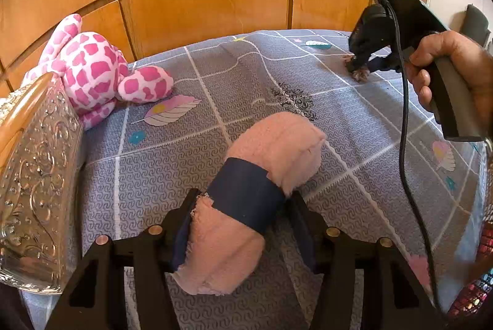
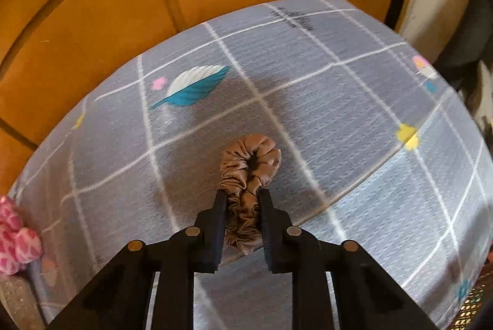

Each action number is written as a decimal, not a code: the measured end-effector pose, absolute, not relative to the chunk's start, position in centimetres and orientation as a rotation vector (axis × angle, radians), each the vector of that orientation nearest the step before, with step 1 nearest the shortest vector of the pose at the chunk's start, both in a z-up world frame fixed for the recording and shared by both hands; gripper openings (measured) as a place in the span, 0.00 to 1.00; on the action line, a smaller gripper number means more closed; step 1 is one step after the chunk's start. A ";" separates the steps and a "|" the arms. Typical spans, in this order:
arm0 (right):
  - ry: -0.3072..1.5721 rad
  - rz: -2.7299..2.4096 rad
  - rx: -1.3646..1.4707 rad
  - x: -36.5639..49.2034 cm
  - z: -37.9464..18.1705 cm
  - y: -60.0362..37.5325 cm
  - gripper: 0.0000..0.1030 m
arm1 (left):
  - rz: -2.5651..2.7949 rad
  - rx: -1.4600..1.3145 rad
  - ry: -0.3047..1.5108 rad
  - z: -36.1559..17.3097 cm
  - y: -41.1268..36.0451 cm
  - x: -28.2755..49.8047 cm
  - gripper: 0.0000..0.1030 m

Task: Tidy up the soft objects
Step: 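Release the pink towel into the gold tray while the right tool carries the scrunchie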

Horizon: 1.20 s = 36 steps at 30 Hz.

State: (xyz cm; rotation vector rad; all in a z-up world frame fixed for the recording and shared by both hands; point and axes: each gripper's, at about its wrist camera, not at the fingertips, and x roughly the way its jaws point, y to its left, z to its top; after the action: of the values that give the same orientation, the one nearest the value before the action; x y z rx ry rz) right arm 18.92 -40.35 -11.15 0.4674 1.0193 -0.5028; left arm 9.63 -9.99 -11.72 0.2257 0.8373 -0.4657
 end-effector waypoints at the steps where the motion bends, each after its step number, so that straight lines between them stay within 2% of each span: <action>1: 1.020 -0.485 0.464 18.9 -11.0 -40.0 0.15 | -0.465 0.227 0.837 -11.7 -10.0 9.6 0.55; 3: 1.038 -0.431 0.449 19.4 -11.2 -39.3 0.16 | -0.465 0.228 0.835 -11.7 -10.0 9.6 0.55; 5: 1.057 -0.392 0.419 20.0 -11.6 -38.7 0.24 | -0.465 0.228 0.836 -11.7 -10.0 9.6 0.55; 8: 1.057 -0.375 0.354 20.1 -11.7 -38.0 0.30 | -0.464 0.231 0.834 -11.7 -10.1 9.6 0.55; 16: 1.052 -0.385 0.223 20.3 -11.6 -36.4 0.29 | -0.459 0.247 0.827 -11.6 -10.1 9.4 0.55; 20: 1.052 -0.386 0.151 20.3 -11.5 -35.3 0.24 | -0.451 0.259 0.823 -11.5 -10.1 9.3 0.55; 23: 1.049 -0.384 0.085 20.1 -11.6 -34.5 0.21 | -0.446 0.267 0.820 -11.4 -10.0 9.2 0.52; 36: 1.031 -0.393 -0.041 18.8 -11.3 -32.0 0.21 | -0.434 0.263 0.833 -11.2 -9.3 8.5 0.42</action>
State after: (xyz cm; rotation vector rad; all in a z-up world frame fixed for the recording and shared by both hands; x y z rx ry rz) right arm 18.80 -32.00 -11.33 -0.0413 1.0313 -0.3926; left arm 8.51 -9.31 -11.16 0.2631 0.8327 -0.4336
